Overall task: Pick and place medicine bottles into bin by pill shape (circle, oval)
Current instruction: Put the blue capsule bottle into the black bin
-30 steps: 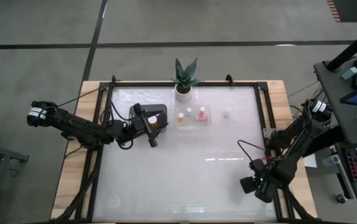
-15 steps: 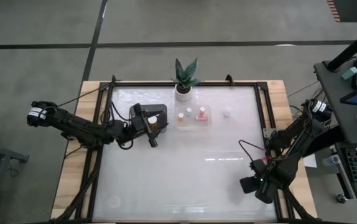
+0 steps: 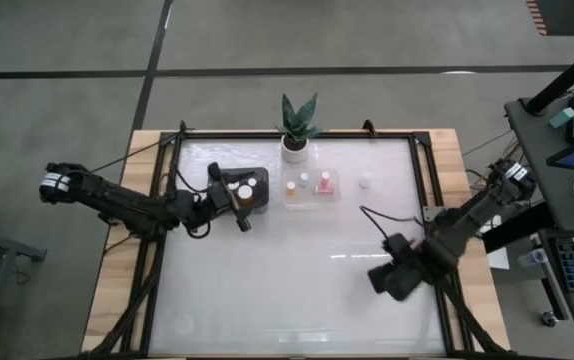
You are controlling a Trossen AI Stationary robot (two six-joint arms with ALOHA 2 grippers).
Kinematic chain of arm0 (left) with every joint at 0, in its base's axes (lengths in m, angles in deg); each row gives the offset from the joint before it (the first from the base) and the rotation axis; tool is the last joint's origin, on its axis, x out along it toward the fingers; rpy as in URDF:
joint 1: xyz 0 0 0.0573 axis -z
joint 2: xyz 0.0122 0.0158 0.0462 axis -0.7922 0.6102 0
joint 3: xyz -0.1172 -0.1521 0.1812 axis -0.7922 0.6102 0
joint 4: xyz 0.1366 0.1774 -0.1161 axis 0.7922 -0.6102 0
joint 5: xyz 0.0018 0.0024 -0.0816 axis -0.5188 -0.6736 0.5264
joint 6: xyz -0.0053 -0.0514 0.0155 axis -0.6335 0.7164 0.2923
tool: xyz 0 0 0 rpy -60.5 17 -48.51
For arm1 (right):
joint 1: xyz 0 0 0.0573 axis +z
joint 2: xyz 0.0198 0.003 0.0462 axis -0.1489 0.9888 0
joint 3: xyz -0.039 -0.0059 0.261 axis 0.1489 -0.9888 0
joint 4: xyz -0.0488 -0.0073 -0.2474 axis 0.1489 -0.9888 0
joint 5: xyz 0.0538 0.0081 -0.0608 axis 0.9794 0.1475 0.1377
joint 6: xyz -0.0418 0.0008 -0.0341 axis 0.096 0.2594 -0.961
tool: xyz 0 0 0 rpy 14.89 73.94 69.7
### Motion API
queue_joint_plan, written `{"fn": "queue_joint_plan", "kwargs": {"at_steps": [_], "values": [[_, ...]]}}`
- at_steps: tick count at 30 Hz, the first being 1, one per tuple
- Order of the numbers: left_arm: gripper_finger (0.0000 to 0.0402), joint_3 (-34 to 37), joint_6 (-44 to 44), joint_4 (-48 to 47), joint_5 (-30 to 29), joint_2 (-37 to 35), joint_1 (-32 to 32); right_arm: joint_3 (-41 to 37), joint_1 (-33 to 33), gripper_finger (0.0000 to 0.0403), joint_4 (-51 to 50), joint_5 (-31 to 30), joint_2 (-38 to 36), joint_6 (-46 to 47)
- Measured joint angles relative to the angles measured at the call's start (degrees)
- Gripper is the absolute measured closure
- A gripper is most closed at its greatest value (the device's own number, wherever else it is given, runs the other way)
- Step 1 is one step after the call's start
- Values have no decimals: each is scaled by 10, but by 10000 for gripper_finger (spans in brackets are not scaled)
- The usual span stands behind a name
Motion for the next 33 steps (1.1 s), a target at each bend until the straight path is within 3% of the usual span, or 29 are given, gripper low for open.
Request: {"fn": "queue_joint_plan", "kwargs": {"at_steps": [9,16,23,33], "values": [[157,0,-20,-193,-9,-133,-1,80,-200,291,8,-28,1,-292],[157,15,14,-321,-9,-215,-1,136,-360,291,114,-20,10,-498],[157,45,-8,-320,-10,-260,-2,244,-459,291,132,20,91,-649],[157,59,-10,-319,-10,-284,-3,439,-518,291,59,83,258,-808]]}}
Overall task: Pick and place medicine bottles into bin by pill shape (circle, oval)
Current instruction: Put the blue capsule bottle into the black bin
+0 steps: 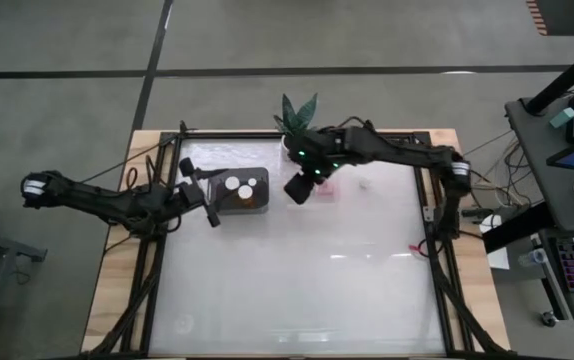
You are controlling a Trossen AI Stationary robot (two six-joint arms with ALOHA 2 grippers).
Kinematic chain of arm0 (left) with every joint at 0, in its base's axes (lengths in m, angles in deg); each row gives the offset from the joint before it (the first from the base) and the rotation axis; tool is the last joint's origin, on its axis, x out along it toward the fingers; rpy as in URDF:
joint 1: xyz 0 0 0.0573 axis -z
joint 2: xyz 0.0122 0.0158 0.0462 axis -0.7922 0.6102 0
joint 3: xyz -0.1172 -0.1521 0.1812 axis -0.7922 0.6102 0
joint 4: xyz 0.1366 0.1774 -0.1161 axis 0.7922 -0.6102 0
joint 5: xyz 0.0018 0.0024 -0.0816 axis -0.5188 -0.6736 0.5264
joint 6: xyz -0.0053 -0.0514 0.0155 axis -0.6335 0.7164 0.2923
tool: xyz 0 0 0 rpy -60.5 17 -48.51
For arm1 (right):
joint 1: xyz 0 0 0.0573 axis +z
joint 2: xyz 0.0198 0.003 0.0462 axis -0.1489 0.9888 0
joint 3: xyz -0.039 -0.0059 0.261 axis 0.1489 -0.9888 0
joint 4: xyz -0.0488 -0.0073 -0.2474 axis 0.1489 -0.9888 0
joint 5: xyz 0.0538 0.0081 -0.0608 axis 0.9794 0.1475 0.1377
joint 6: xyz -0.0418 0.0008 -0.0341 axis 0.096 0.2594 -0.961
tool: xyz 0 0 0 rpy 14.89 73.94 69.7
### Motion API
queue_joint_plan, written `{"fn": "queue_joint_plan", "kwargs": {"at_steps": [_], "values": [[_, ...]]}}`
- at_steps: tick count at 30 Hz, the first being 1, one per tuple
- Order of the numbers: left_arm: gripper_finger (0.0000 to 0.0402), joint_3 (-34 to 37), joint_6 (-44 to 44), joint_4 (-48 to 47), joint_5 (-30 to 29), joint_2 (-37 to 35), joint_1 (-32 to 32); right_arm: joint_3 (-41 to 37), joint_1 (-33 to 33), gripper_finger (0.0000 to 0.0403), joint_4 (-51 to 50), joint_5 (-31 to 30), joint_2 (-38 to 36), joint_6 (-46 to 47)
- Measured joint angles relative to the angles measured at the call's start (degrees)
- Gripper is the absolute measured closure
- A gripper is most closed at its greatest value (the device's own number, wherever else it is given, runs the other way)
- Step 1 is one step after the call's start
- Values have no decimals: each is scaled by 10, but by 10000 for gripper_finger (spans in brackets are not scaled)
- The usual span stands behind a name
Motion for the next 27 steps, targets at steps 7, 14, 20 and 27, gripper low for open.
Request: {"fn": "queue_joint_plan", "kwargs": {"at_steps": [7,14,20,27], "values": [[157,1,0,1,0,-2,0,129,-17,291,-47,1,102,-94],[157,1,-1,1,0,-5,0,222,-29,291,-50,30,183,-153],[157,1,-9,1,0,-4,0,274,-30,291,-47,32,248,-194],[157,1,-11,1,0,-4,0,275,-32,291,-23,41,288,-213]]}}
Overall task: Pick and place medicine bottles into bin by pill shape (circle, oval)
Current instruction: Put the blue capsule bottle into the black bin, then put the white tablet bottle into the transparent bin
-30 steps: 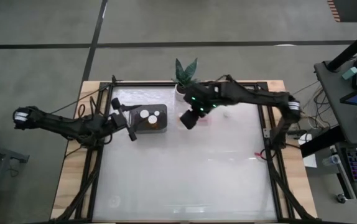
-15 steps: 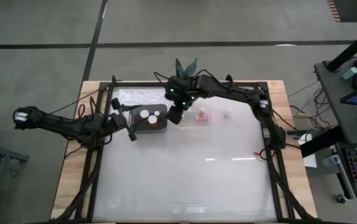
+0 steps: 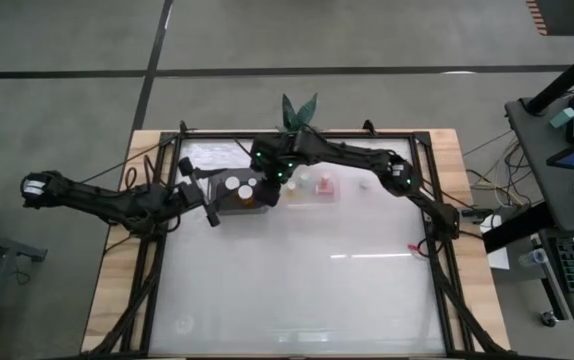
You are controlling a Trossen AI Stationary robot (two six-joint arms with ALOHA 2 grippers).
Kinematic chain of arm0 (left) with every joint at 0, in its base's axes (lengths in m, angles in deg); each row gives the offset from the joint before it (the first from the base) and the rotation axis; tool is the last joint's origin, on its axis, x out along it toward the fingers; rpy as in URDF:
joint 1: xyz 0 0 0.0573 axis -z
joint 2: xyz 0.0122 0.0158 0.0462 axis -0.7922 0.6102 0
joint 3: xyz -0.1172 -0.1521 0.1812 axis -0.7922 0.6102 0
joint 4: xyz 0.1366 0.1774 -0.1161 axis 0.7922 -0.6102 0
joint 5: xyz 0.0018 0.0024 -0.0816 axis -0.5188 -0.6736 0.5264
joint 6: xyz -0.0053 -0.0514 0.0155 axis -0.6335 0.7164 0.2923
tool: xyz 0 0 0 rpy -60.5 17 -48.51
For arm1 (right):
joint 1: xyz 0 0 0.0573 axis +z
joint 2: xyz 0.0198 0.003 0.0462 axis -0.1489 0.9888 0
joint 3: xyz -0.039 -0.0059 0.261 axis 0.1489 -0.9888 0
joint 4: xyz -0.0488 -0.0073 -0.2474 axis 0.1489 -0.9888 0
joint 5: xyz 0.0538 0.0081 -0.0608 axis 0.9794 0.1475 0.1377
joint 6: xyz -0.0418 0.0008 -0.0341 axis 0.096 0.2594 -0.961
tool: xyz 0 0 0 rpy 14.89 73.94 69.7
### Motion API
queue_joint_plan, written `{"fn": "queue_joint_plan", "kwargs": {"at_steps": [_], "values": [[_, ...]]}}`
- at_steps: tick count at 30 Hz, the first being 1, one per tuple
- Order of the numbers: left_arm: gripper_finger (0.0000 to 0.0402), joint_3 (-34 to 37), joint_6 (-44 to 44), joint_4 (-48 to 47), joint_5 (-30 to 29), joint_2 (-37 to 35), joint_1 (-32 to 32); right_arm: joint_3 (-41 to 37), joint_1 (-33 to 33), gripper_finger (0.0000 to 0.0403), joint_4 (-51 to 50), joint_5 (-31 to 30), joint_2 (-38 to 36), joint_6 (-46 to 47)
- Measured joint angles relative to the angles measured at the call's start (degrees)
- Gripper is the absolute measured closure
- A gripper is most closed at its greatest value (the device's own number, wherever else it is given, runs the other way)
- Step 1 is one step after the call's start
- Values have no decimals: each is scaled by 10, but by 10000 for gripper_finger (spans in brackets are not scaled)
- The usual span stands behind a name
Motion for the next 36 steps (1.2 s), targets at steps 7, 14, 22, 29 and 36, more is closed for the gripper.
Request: {"fn": "queue_joint_plan", "kwargs": {"at_steps": [7,14,22,29,36], "values": [[157,0,0,1,0,-1,0,0,0,288,28,0,35,-13],[157,0,0,0,-1,0,0,0,0,261,33,0,45,-13],[157,0,-1,1,-1,0,0,0,0,240,49,0,44,-10],[157,3,0,1,-1,2,0,0,0,239,15,-1,17,-48],[157,19,17,0,-2,2,0,-1,-1,251,-83,-1,-31,-88]]}}
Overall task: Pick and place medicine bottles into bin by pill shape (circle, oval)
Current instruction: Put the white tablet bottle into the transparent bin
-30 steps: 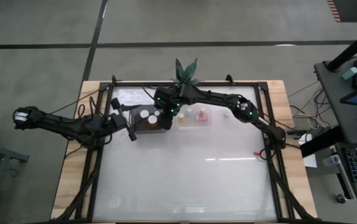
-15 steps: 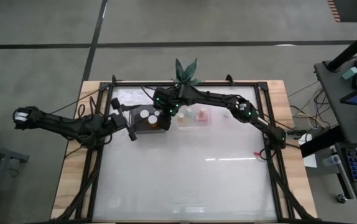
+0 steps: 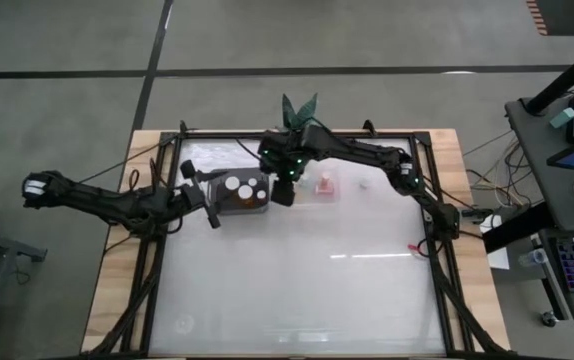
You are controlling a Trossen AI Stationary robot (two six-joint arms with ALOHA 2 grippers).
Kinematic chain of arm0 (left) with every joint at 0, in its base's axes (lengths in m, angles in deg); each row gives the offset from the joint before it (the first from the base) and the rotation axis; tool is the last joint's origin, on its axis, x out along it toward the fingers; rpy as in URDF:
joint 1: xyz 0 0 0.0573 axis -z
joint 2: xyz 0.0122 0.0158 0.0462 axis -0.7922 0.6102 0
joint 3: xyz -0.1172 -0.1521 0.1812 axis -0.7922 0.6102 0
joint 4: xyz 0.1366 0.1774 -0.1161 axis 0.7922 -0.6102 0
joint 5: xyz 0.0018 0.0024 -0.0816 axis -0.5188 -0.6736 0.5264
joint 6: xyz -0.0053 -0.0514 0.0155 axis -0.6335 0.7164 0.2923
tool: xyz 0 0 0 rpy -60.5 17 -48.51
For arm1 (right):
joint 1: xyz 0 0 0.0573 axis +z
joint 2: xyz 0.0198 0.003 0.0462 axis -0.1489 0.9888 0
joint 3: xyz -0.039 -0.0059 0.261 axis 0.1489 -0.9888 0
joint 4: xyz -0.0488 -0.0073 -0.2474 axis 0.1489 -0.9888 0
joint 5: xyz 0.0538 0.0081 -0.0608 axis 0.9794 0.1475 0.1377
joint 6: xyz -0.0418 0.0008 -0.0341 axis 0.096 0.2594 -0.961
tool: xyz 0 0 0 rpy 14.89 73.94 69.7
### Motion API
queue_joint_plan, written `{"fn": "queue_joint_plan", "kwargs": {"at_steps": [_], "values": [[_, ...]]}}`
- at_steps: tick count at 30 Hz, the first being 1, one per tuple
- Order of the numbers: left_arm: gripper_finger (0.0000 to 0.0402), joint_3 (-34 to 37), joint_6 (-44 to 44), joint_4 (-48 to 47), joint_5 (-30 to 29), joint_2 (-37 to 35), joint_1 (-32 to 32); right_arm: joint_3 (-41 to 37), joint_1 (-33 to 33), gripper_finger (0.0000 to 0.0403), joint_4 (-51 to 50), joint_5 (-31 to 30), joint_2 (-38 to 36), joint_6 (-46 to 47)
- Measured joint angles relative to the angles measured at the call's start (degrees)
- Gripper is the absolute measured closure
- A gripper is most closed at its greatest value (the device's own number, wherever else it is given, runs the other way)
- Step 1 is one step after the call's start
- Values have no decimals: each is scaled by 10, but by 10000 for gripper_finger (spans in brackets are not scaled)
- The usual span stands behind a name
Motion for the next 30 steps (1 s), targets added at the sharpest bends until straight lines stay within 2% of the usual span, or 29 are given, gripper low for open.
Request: {"fn": "queue_joint_plan", "kwargs": {"at_steps": [8,13,18,22,30], "values": [[157,13,57,7,-3,9,0,-18,-21,270,-90,0,-66,-49],[157,-10,49,76,-1,28,0,-114,-28,277,-75,0,-155,-41],[157,-41,37,132,19,63,0,-286,-28,279,19,0,-289,-4],[157,-75,22,162,31,98,0,-413,-28,280,141,-8,-393,26],[157,-128,-30,154,68,165,-2,-610,-28,280,347,-46,-533,30]]}}
